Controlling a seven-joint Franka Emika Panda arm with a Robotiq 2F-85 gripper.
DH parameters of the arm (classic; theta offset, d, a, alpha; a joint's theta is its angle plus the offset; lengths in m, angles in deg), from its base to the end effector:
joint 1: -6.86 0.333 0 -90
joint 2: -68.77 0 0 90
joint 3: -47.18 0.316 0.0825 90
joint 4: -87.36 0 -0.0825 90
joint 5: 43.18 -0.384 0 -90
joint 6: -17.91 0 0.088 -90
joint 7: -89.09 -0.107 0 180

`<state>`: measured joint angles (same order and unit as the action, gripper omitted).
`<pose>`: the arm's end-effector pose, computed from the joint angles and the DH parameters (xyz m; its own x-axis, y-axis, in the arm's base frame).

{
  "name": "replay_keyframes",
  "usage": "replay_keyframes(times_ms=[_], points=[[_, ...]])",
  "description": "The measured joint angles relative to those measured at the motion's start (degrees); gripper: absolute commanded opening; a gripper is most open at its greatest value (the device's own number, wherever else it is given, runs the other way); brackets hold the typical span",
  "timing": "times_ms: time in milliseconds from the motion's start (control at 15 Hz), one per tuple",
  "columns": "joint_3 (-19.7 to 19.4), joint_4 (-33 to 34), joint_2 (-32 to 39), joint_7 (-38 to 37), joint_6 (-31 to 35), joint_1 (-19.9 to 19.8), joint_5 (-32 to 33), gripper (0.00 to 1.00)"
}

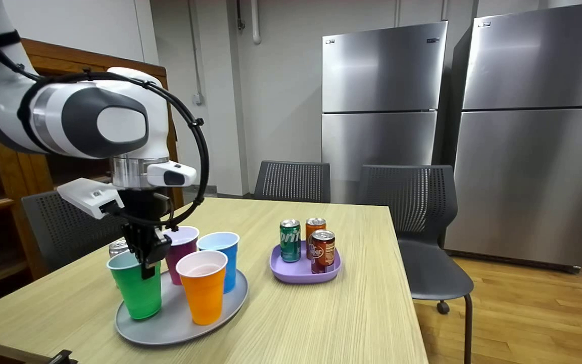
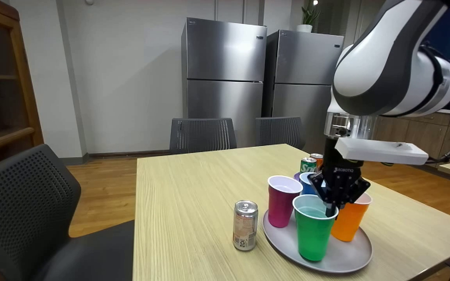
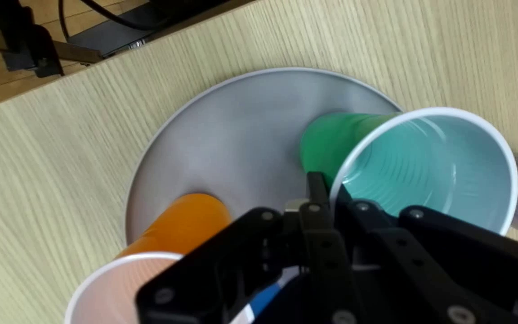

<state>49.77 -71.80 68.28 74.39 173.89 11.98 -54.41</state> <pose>0.3761 0.0436 0.2107 0.9527 -0.2958 -0.0694 -0.2997 -0.9525 -0.0546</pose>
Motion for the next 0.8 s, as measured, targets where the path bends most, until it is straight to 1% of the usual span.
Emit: replay_keyframes(times_ms=[267, 333, 400, 467, 667, 733, 800], points=[[-0.4, 0.0, 0.7, 0.2, 0.1, -0.3, 0.0, 0.01], [-0.4, 0.0, 0.7, 0.2, 0.1, -0.3, 0.0, 0.19], [-0.4, 0.0, 0.7, 0.2, 0.1, -0.4, 0.0, 0.31], [-0.4, 0.0, 0.7, 0.2, 0.1, -0.4, 0.0, 0.36], [-0.4, 0.1, 0.7, 0.2, 0.1, -0.6, 0.0, 0.60], [-0.4, 0.1, 0.7, 0.2, 0.1, -0.6, 0.0, 0.66], [-0.4, 0.1, 0.7, 0.2, 0.1, -0.6, 0.0, 0.75]])
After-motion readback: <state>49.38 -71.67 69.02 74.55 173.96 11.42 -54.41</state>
